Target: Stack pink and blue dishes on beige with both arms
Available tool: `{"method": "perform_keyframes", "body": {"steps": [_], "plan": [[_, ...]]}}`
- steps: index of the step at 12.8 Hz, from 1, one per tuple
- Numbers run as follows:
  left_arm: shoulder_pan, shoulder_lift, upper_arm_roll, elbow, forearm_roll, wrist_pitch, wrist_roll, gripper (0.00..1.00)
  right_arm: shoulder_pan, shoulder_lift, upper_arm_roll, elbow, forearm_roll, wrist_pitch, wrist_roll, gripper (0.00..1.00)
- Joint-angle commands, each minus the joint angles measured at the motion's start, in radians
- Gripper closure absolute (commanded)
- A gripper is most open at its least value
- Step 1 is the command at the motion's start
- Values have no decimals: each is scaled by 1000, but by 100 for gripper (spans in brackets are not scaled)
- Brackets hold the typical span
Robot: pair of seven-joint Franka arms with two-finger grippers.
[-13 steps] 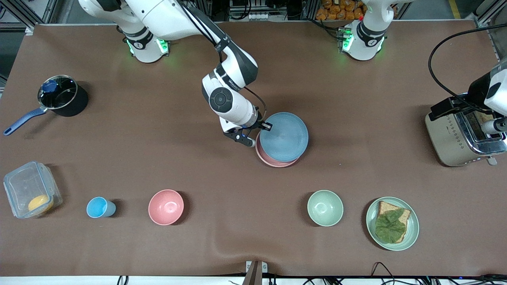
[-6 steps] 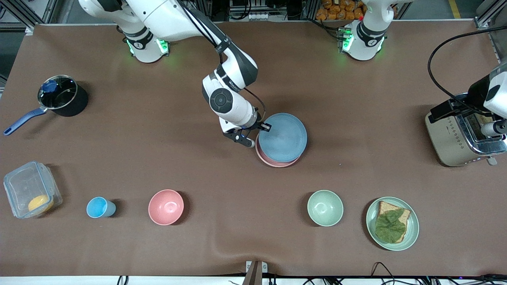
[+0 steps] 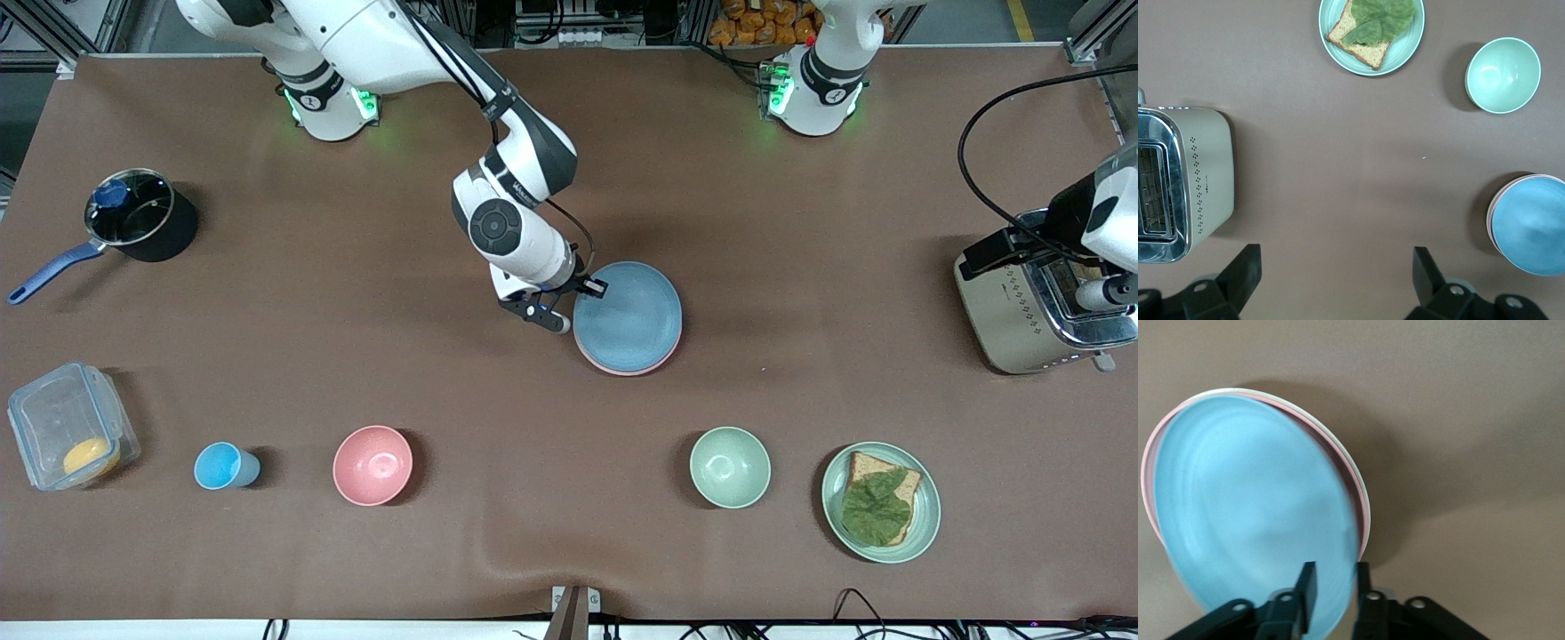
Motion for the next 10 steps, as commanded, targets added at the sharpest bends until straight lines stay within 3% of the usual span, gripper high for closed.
{"method": "perform_keyframes", "body": {"steps": [1, 3, 6, 10], "plan": [[3, -8, 5, -12, -29, 14, 29, 0, -7, -6, 5, 7, -11, 1, 12, 0], [3, -8, 5, -12, -29, 14, 29, 0, -18, -18, 4, 7, -11, -10, 8, 0], [3, -5, 5, -12, -29, 14, 29, 0, -78, -70, 2, 41, -16, -172, -7, 0], [-4, -6, -1, -8, -29, 14, 30, 0, -220, -159, -1, 44, -34, -419, -238, 0]]}}
